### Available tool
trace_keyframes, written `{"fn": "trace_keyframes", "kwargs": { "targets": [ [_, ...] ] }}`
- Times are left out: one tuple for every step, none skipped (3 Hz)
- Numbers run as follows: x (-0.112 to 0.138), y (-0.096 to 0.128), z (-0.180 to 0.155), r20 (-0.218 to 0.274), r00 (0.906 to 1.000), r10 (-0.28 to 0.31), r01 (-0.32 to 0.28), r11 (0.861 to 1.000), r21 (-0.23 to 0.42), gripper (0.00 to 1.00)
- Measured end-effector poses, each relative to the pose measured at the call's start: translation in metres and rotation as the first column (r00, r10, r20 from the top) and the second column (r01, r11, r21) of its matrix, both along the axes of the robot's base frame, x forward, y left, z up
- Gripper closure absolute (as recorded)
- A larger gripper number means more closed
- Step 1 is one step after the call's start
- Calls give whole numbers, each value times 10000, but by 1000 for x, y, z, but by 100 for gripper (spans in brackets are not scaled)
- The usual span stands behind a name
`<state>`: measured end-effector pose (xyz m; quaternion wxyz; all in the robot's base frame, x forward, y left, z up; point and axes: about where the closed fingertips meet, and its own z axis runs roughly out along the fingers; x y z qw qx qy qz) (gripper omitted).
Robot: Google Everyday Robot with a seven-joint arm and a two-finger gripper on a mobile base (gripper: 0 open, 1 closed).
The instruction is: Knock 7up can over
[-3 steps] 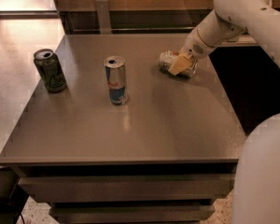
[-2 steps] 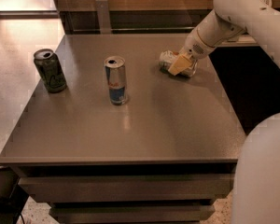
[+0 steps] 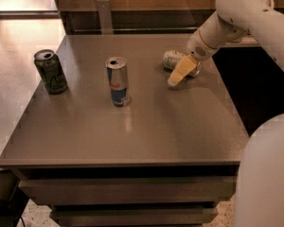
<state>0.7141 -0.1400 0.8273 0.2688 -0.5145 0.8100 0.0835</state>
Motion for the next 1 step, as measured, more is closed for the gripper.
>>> {"fn": "trace_keyframes", "kwargs": {
  "targets": [
    [0, 0, 0, -2, 10000, 1, -1, 10000, 0, 0]
  ]
}}
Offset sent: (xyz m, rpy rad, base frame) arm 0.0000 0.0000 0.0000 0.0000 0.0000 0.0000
